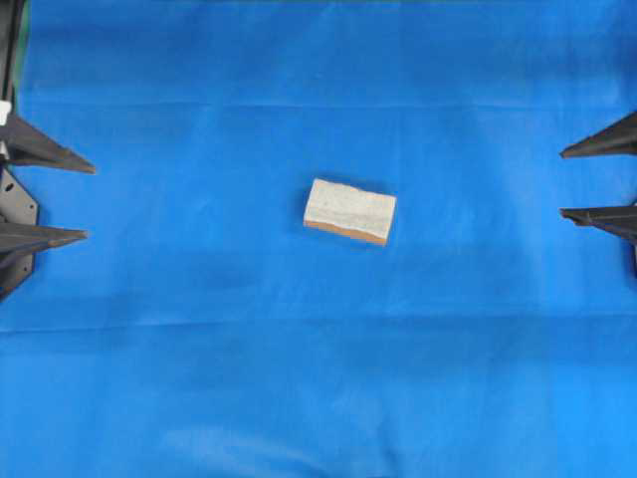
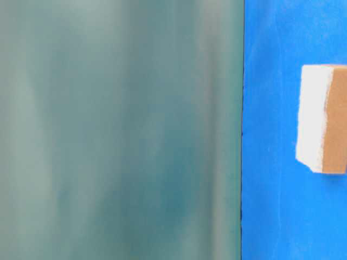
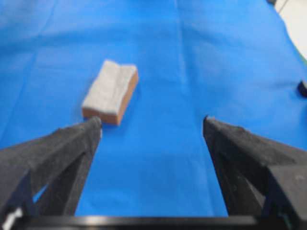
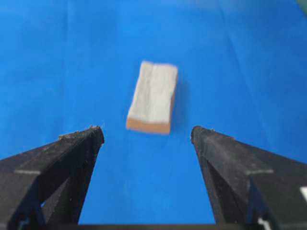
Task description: Hand over the sponge with the left arm and wipe it with the right arm.
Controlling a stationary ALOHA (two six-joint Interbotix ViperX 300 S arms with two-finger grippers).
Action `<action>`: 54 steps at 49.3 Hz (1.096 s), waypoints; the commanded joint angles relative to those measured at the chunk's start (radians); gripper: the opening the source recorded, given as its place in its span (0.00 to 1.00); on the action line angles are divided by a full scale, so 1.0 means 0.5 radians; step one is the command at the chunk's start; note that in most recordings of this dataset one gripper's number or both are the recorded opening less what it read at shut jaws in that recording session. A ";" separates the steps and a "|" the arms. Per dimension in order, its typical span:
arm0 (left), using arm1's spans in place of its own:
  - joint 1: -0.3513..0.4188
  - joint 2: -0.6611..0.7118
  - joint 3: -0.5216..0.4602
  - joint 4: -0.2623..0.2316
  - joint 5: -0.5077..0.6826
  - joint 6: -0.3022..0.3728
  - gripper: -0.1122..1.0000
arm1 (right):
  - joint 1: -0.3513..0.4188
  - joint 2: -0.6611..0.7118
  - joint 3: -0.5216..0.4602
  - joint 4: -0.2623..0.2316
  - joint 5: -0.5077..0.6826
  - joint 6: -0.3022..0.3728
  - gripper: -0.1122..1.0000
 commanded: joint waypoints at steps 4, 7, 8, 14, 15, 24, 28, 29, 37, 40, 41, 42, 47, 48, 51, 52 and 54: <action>-0.006 -0.104 0.061 0.003 0.040 0.000 0.85 | 0.003 -0.077 0.089 0.071 -0.037 0.040 0.76; -0.006 -0.132 0.086 0.003 0.043 0.000 0.85 | 0.006 -0.083 0.095 0.077 -0.049 0.052 0.76; -0.003 -0.138 0.095 0.003 0.043 0.003 0.85 | 0.003 -0.083 0.095 0.077 -0.049 0.052 0.76; -0.003 -0.153 0.114 0.003 0.043 0.003 0.85 | 0.006 -0.086 0.092 0.067 -0.052 0.052 0.75; -0.006 -0.153 0.117 0.003 0.043 0.003 0.85 | 0.003 -0.086 0.095 0.067 -0.052 0.052 0.75; -0.006 -0.153 0.117 0.003 0.046 0.003 0.85 | 0.003 -0.089 0.092 0.061 -0.058 0.052 0.75; -0.003 -0.150 0.117 0.003 0.046 0.003 0.85 | 0.003 -0.089 0.092 0.055 -0.055 0.052 0.75; -0.006 -0.153 0.117 0.003 0.046 0.003 0.85 | 0.003 -0.089 0.092 0.055 -0.055 0.052 0.75; -0.003 -0.153 0.117 0.003 0.046 0.003 0.85 | 0.003 -0.089 0.089 0.046 -0.058 0.052 0.75; -0.003 -0.153 0.117 0.003 0.046 0.003 0.85 | 0.003 -0.089 0.092 0.040 -0.058 0.052 0.75; -0.006 -0.150 0.117 0.003 0.046 0.003 0.85 | 0.003 -0.089 0.089 0.040 -0.058 0.052 0.75; -0.006 -0.153 0.117 0.003 0.049 0.003 0.85 | 0.003 -0.092 0.089 0.040 -0.058 0.052 0.75; -0.006 -0.153 0.117 0.003 0.052 0.003 0.85 | 0.003 -0.089 0.092 0.037 -0.055 0.052 0.75; -0.006 -0.153 0.117 0.003 0.055 0.003 0.85 | 0.006 -0.092 0.092 0.037 -0.055 0.052 0.75; -0.006 -0.153 0.117 0.003 0.055 0.003 0.85 | 0.006 -0.089 0.092 0.037 -0.055 0.052 0.75; -0.006 -0.150 0.117 0.003 0.055 0.000 0.85 | 0.003 -0.092 0.089 0.037 -0.055 0.052 0.75; -0.006 -0.153 0.117 0.003 0.055 0.000 0.85 | 0.003 -0.089 0.089 0.037 -0.055 0.052 0.75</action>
